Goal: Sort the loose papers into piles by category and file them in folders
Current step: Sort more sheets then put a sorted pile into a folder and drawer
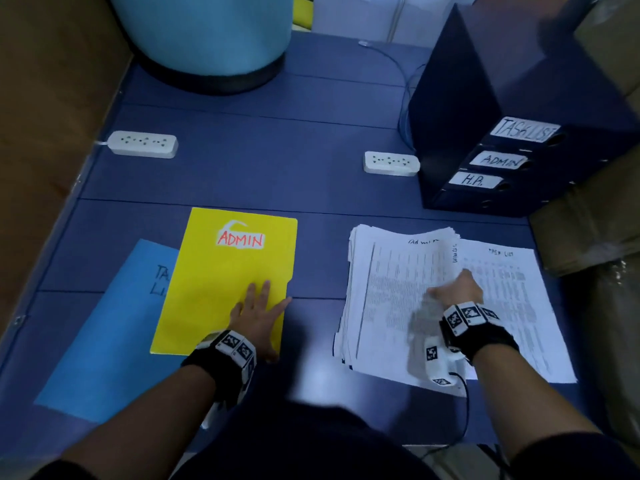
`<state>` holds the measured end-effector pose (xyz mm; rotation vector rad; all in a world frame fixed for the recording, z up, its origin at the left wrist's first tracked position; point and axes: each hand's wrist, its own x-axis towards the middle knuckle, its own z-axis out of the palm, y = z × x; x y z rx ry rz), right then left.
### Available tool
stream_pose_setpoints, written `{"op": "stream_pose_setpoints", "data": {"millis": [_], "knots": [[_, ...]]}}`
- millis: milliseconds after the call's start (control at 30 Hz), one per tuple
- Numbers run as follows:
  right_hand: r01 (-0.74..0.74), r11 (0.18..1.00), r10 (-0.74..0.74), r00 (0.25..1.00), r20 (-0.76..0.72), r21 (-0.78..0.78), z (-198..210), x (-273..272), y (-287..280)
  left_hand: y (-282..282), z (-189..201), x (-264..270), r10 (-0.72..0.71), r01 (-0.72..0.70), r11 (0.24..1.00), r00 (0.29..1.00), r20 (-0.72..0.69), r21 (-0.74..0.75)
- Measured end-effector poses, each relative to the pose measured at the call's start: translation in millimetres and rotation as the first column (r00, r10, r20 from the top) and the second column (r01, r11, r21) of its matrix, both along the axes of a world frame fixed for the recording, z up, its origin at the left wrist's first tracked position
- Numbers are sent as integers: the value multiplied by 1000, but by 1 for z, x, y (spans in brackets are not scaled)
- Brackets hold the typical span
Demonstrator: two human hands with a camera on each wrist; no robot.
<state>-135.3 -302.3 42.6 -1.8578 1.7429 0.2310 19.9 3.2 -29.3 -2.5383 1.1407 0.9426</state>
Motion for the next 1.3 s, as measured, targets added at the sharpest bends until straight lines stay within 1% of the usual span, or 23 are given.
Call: {"op": "stream_pose_setpoints", "data": {"millis": [100,167,233,300,333,367,400,467,533,567,600,667,767,800,867,900,933,1000,1100,1200,1300], "knots": [[-18,1000,17,999,28,25,-5,-17,-8,-24,-1,-21,-46,46,999,999,7,-29],[-2,1000,1,996,89,18,-5,-23,-12,-35,-1,-31,-39,38,997,999,-10,-60],[-17,998,26,990,142,-58,-2,-25,-15,-37,1,-32,58,-60,987,998,-21,-146],[-104,980,134,976,171,-172,2,-21,-9,-30,6,-26,202,-195,950,979,3,-242],[-159,969,197,958,207,-189,4,-16,-1,-25,8,-22,273,-257,926,962,22,-277],[-227,960,263,931,254,-164,5,-9,11,-18,9,-18,330,-305,907,943,38,-292],[-309,944,329,895,302,-114,5,-1,26,-11,9,-15,355,-330,903,934,44,-277],[-468,884,430,830,354,23,1,19,60,-2,7,-17,315,-306,934,949,18,-183],[-583,803,518,787,335,125,-13,41,94,2,4,-24,272,-273,956,962,-21,-105],[-601,778,537,788,303,185,-20,51,108,3,3,-26,271,-273,957,962,-33,-93],[-590,775,531,802,273,227,-29,60,122,2,2,-28,276,-278,956,960,-41,-94],[-504,820,455,862,223,273,-41,73,142,0,3,-28,280,-285,953,958,-60,-99],[-322,882,255,940,225,345,-49,85,161,-2,3,-26,289,-302,946,951,-115,-122],[-268,897,201,955,216,353,-49,87,165,-2,2,-26,290,-306,943,948,-128,-129],[-249,903,189,962,197,350,-51,89,168,1,1,-25,294,-314,939,944,-147,-142],[-271,900,209,956,206,342,-52,89,169,3,1,-24,296,-319,935,942,-156,-152],[-322,886,260,941,219,333,-51,89,169,4,1,-24,300,-327,930,939,-171,-169],[-403,862,325,905,275,308,-44,91,171,7,5,-21,320,-362,909,923,-212,-207],[-465,829,301,840,451,312,-25,91,176,7,15,-20,392,-459,857,876,-280,-236],[-526,795,271,755,598,303,-9,94,185,5,27,-19,445,-563,755,816,-369,-336],[-592,743,242,672,700,312,5,101,198,8,56,-13,497,-656,601,754,-430,-455]]}}
